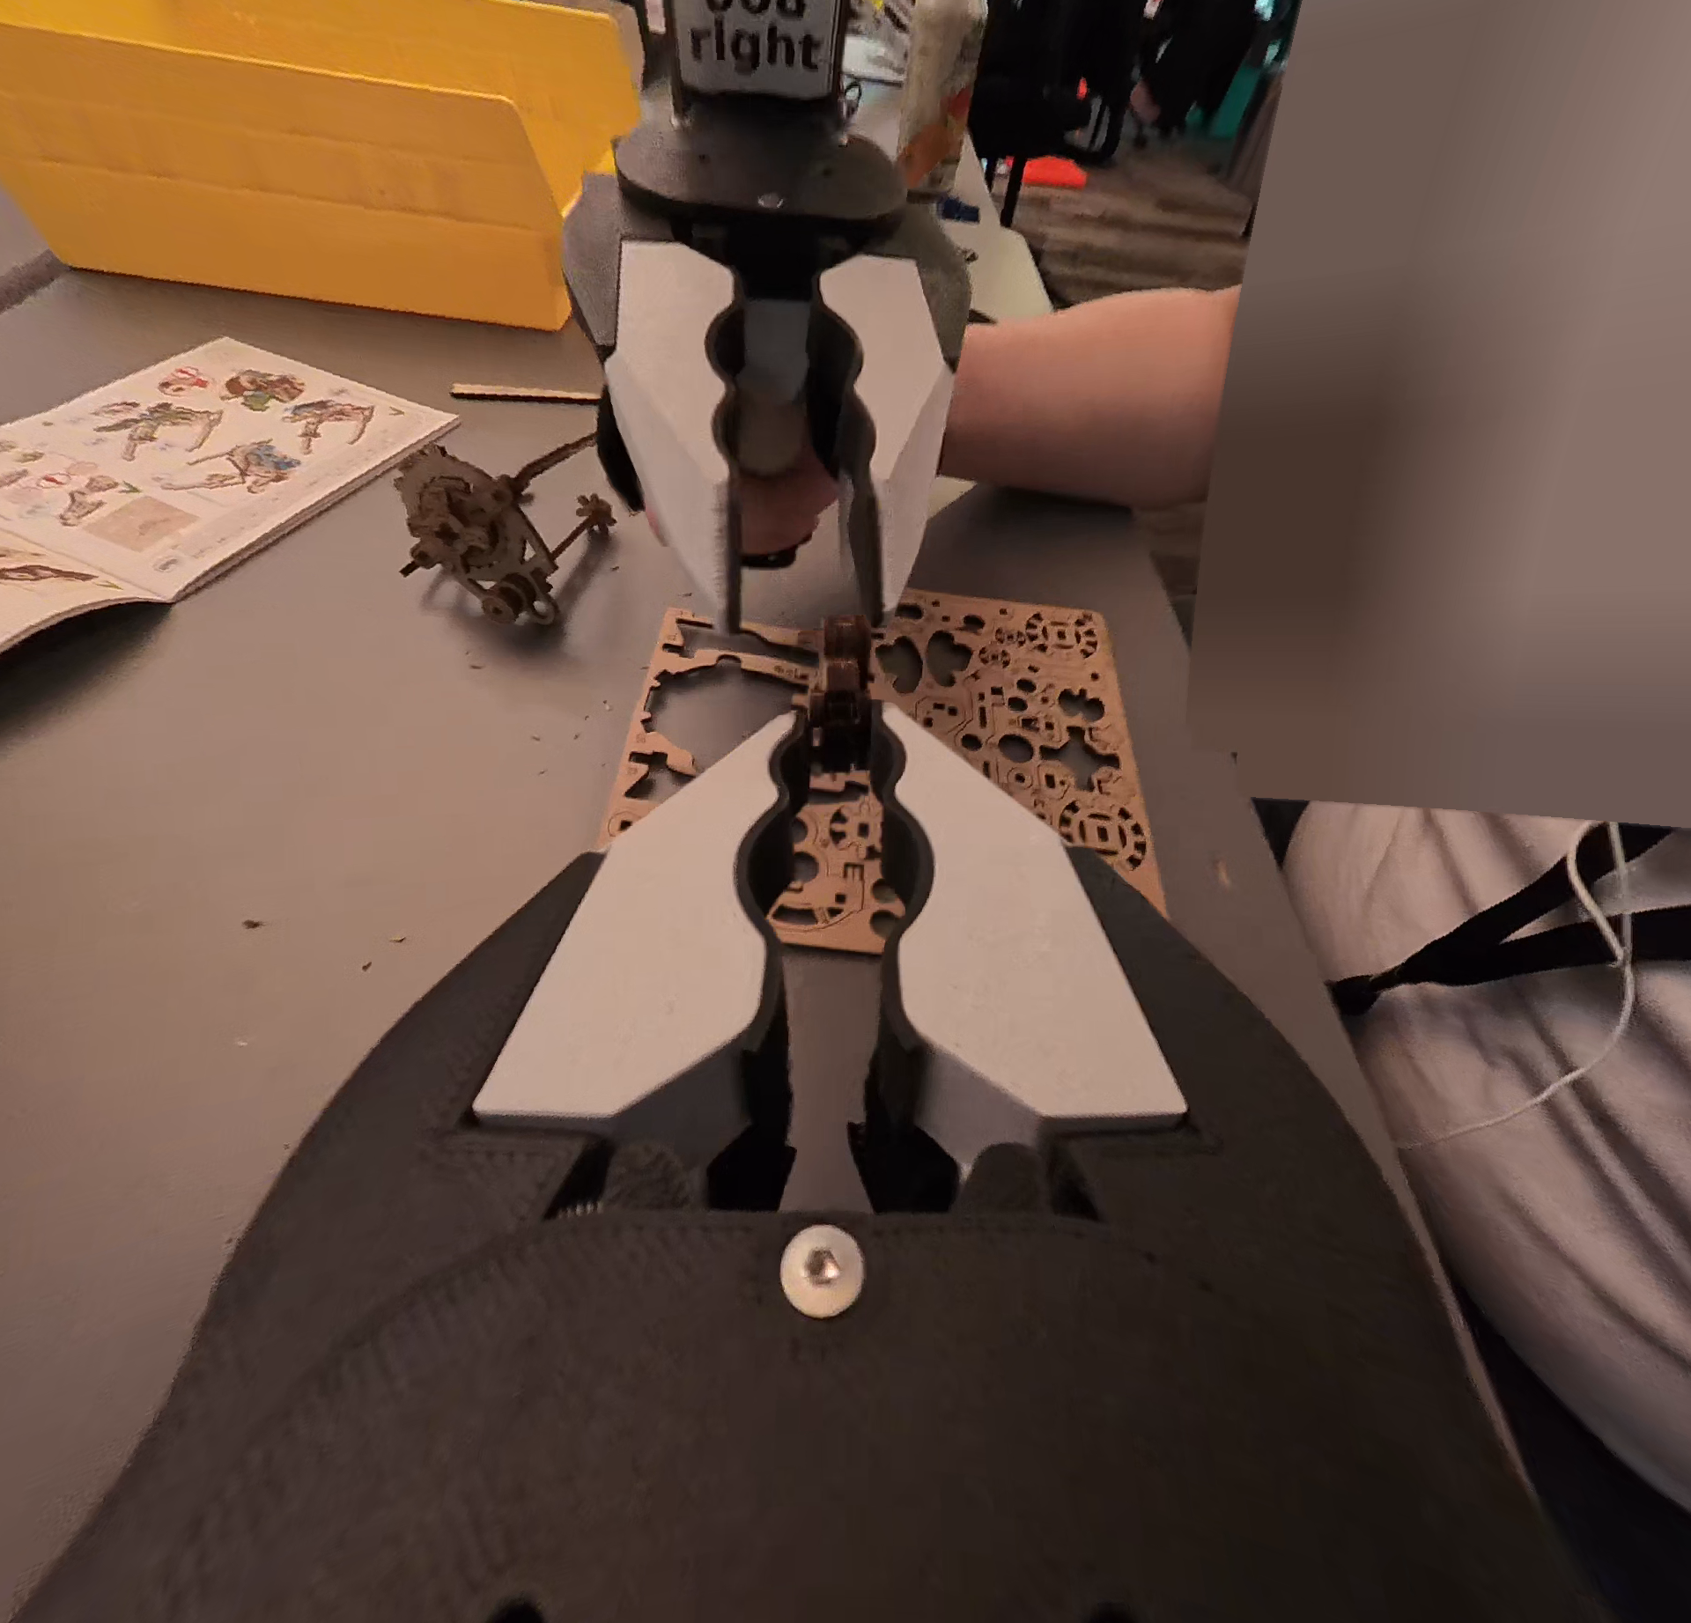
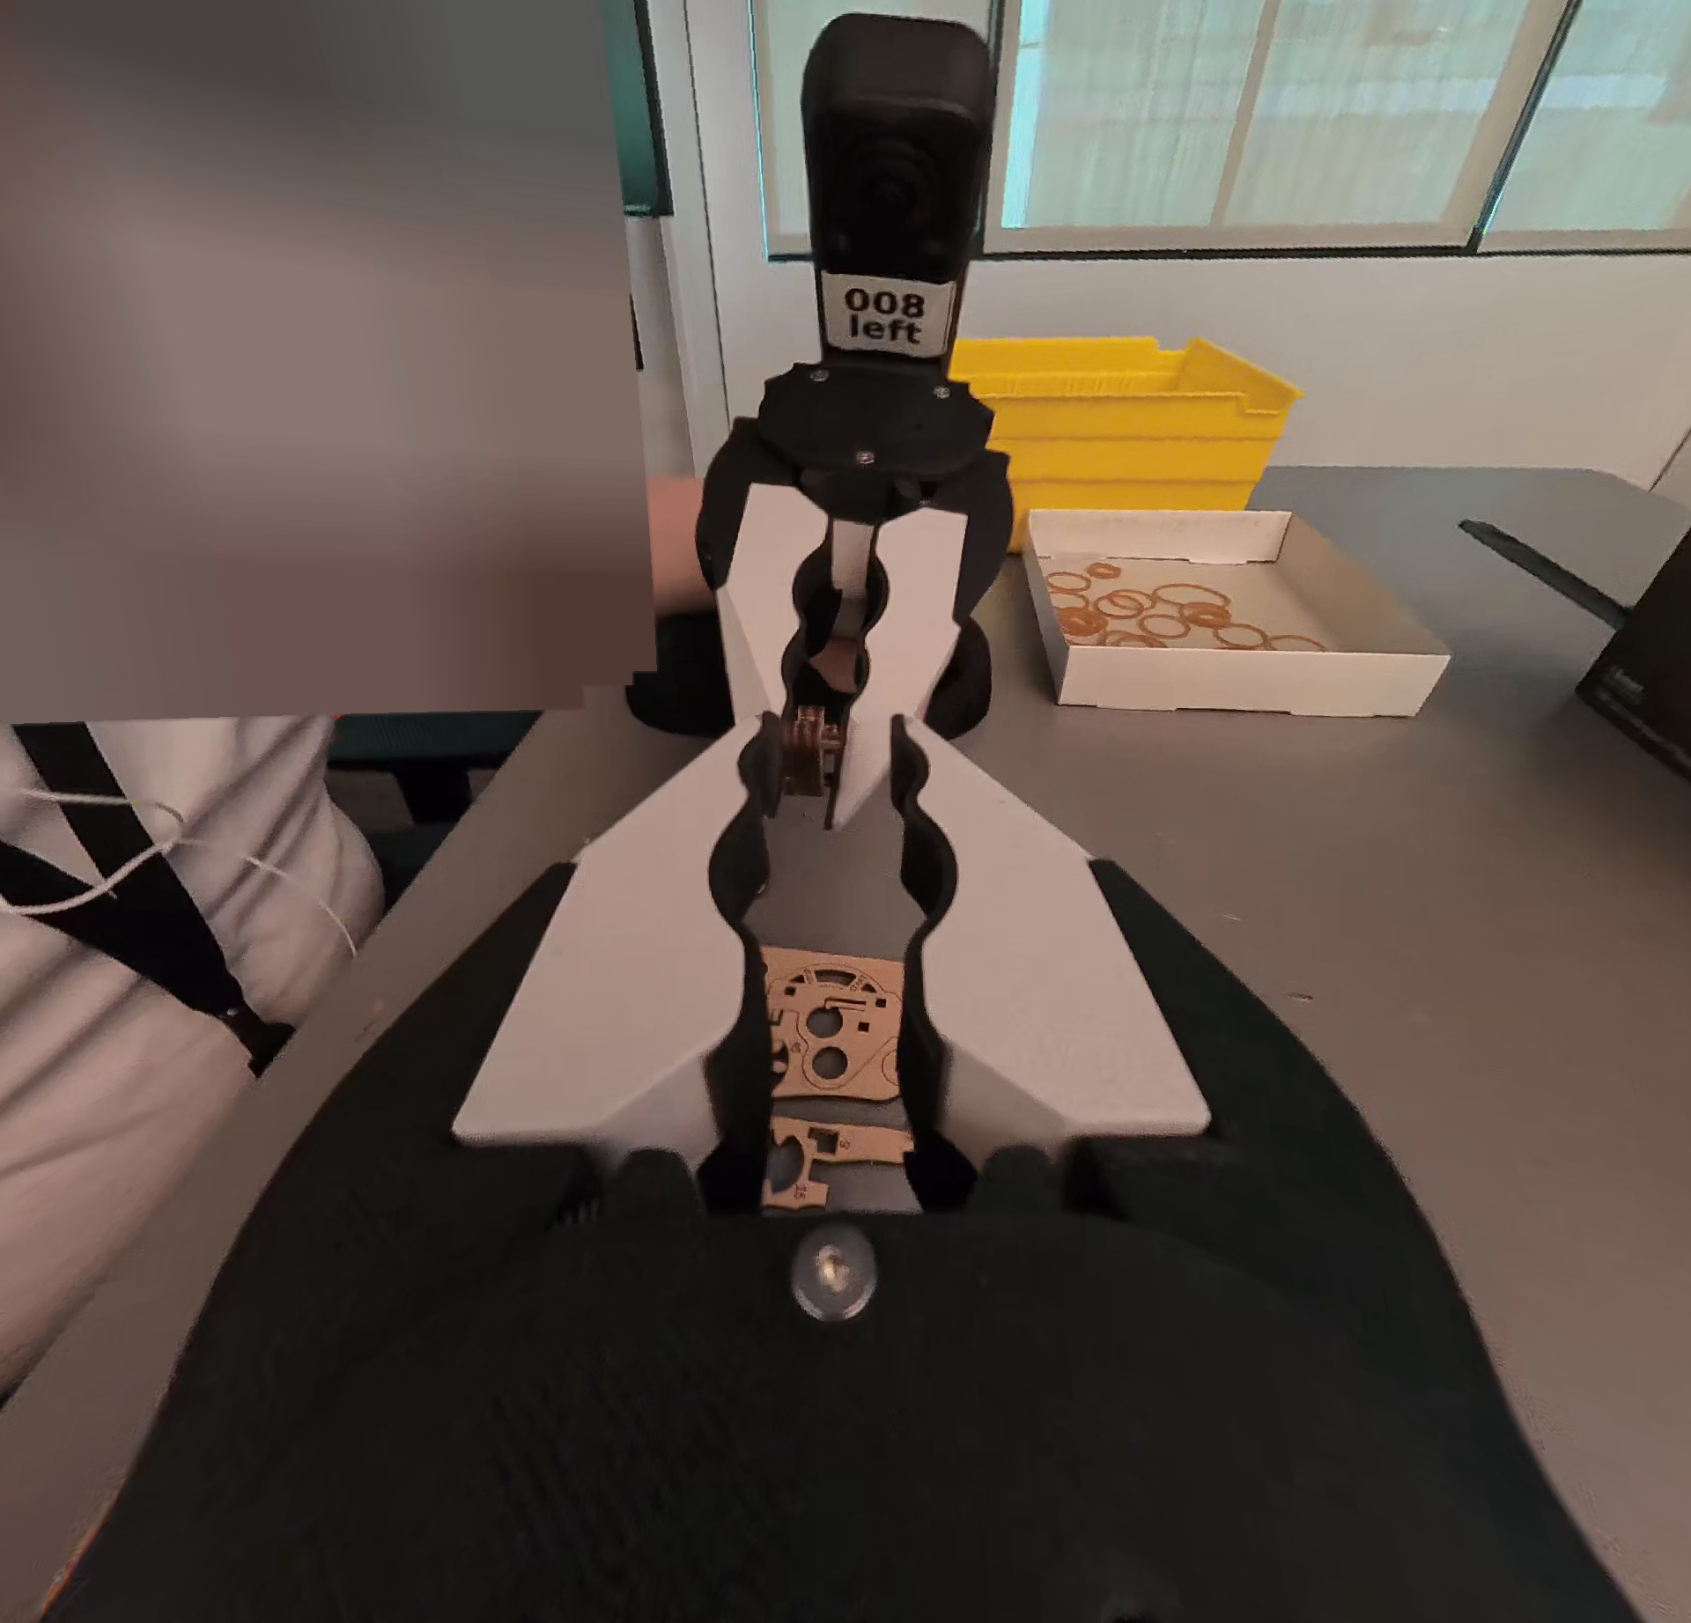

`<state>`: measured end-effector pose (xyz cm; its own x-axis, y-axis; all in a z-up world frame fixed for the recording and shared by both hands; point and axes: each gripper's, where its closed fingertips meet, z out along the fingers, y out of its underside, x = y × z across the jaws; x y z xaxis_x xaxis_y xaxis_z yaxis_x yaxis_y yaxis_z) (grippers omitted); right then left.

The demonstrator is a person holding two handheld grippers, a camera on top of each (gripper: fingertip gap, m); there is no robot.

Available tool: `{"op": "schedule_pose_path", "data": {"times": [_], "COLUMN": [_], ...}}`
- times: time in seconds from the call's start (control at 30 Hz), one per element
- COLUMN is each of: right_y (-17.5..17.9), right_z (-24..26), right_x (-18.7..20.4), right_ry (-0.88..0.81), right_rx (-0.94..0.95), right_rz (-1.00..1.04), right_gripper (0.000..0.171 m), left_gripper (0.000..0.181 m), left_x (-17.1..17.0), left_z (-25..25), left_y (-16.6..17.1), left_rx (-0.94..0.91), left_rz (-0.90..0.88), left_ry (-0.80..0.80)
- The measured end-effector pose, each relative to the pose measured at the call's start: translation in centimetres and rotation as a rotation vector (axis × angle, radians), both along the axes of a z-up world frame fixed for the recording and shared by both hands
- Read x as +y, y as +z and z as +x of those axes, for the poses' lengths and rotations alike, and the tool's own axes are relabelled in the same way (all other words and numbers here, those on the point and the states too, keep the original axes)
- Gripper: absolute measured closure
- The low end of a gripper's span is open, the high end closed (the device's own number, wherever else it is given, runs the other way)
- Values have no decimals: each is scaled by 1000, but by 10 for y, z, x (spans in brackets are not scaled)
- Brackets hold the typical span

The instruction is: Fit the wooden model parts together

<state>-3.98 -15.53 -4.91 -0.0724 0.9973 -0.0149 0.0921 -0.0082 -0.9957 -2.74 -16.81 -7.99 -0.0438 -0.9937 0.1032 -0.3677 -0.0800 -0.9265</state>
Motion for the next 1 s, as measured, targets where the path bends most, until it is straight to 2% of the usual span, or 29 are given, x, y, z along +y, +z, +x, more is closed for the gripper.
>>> {"op": "schedule_pose_path", "data": {"times": [0.1, 0.43, 1.0], "right_y": [-2, 20, 23], "right_z": [-2, -5, -5], "right_x": [0, -3, 1], "right_ry": [6, 15, 16], "right_rx": [0, 150, 188], "right_rz": [-36, -157, -270], "right_gripper": [141, 158, 159], "left_gripper": [171, 171, 171], "left_x": [-2, 0, 3], "left_z": [4, 6, 4], "left_y": [9, 35, 38], "left_rx": [-62, -234, -267], "left_rz": [-73, -289, -348], "left_ry": [3, 8, 10]}}
